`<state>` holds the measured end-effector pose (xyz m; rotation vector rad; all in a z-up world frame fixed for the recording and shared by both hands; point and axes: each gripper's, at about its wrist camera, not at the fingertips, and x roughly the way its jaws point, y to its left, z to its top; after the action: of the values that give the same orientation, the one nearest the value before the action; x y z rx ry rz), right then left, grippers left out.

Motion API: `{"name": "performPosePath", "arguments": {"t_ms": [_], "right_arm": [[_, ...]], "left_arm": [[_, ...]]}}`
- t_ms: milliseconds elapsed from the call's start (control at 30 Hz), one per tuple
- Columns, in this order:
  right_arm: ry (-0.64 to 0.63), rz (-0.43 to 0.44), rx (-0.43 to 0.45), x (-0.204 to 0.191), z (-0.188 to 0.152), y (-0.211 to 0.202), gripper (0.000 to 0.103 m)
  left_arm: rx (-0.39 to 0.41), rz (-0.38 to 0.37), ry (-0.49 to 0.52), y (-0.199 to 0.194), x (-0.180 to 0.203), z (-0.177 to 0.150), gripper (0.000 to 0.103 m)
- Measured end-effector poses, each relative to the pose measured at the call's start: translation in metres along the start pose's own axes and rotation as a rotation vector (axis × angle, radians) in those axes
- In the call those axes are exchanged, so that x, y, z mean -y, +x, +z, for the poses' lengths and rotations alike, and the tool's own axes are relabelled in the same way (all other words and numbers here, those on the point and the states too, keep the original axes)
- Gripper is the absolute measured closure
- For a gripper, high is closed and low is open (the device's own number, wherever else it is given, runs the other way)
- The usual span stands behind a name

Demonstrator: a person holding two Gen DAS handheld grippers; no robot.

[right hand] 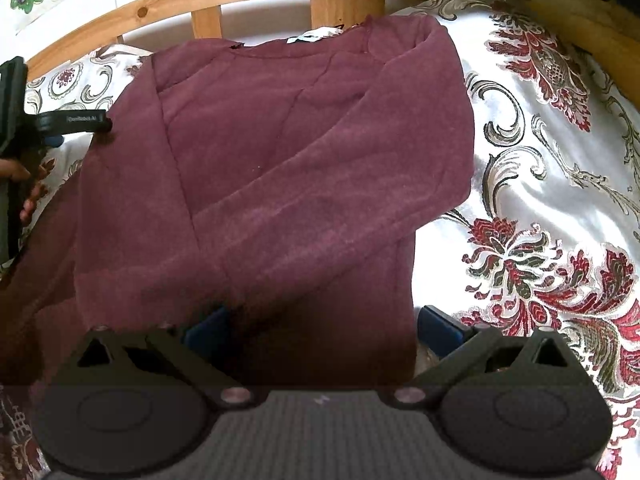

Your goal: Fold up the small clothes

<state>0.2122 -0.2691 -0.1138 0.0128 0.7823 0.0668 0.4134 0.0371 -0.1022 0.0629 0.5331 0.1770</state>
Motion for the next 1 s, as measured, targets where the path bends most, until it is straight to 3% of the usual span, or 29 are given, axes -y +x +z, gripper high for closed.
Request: {"name": "performPosePath", "arguments": {"t_ms": [200,367,567,733,800,867,1000], "right_arm": [[-0.024,-0.022,-0.011,0.0,0.0,-0.004,0.0],[-0.021,-0.065,0.01,0.006,0.001,-0.021,0.0],[0.072,0.081,0.159,0.02,0.004,-0.052,0.0],[-0.038,0.126,0.216,0.004,0.01,-0.032,0.0],[-0.112,0.085,0.189,-0.003,0.008,-0.017,0.0],[-0.148,0.043,0.1,-0.008,0.005,-0.004,0.0],[-0.087,0.057,0.017,0.0,0.002,-0.003,0.0]], "left_arm": [[-0.044,0.012,-0.025,-0.008,-0.001,0.005,0.007],[-0.084,0.006,-0.014,-0.036,0.001,0.003,0.001],[-0.161,-0.054,0.017,-0.078,0.015,-0.007,0.001],[-0.198,-0.077,0.035,-0.121,0.025,-0.02,0.001],[-0.25,-0.066,0.027,-0.133,0.022,-0.031,0.001],[-0.299,-0.053,0.008,-0.142,0.015,-0.04,0.001],[-0.361,-0.017,-0.081,-0.159,-0.008,-0.054,0.001]]}}
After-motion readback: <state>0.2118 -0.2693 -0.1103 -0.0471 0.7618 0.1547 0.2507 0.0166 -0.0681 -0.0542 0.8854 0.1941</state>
